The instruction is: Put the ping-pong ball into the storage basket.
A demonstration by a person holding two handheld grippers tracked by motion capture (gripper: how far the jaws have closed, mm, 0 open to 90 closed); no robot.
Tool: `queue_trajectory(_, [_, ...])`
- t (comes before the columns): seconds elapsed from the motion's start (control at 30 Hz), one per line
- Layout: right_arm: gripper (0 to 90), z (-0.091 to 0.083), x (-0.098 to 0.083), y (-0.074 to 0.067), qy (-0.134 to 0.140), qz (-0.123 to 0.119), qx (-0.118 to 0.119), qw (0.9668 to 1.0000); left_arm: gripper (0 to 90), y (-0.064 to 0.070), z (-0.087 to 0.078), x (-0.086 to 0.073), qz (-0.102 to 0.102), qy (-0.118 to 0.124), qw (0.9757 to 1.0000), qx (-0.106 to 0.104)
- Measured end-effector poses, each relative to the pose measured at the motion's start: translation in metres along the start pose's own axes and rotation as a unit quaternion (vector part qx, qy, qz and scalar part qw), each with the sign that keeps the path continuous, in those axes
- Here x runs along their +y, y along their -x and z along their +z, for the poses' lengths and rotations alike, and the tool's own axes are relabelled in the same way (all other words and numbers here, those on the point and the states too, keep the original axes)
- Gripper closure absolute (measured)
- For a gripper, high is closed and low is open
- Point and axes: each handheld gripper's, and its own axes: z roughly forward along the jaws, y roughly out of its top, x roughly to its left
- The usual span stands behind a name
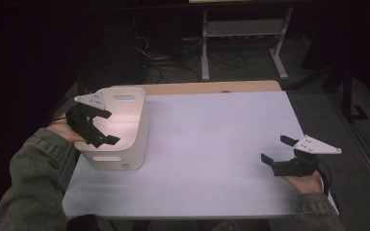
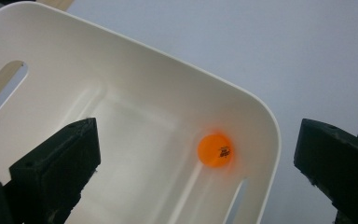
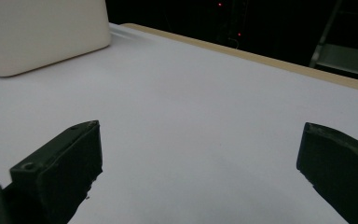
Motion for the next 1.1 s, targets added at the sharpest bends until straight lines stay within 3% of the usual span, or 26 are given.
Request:
queue_trajectory(0.13, [0.0, 0.0, 0.0, 0.0, 0.0, 0.001, -0.001, 1.0, 0.0, 0.002, -0.003, -0.005, -0.008, 0.027, 0.9996, 0.001])
queue_trajectory(0.43, [0.0, 0.001, 0.0, -0.001, -0.002, -0.001, 0.001, 1.0, 0.0, 0.009, -0.003, -0.012, -0.009, 0.047, 0.9988, 0.004])
queue_trajectory(0.67, [0.0, 0.0, 0.0, -0.001, 0.0, 0.0, 0.0, 1.0, 0.0, 0.012, -0.004, -0.019, -0.021, 0.082, 0.9964, 0.005])
queue_trajectory(1.0, [0.0, 0.0, 0.0, -0.001, 0.0, 0.0, -0.001, 1.0, 0.0, 0.017, -0.002, -0.022, -0.021, 0.099, 0.9948, 0.01])
queue_trajectory(1.1, [0.0, 0.0, 0.0, -0.001, 0.001, 0.0, -0.001, 1.0, 0.0, 0.019, -0.004, -0.024, -0.026, 0.116, 0.9928, 0.015])
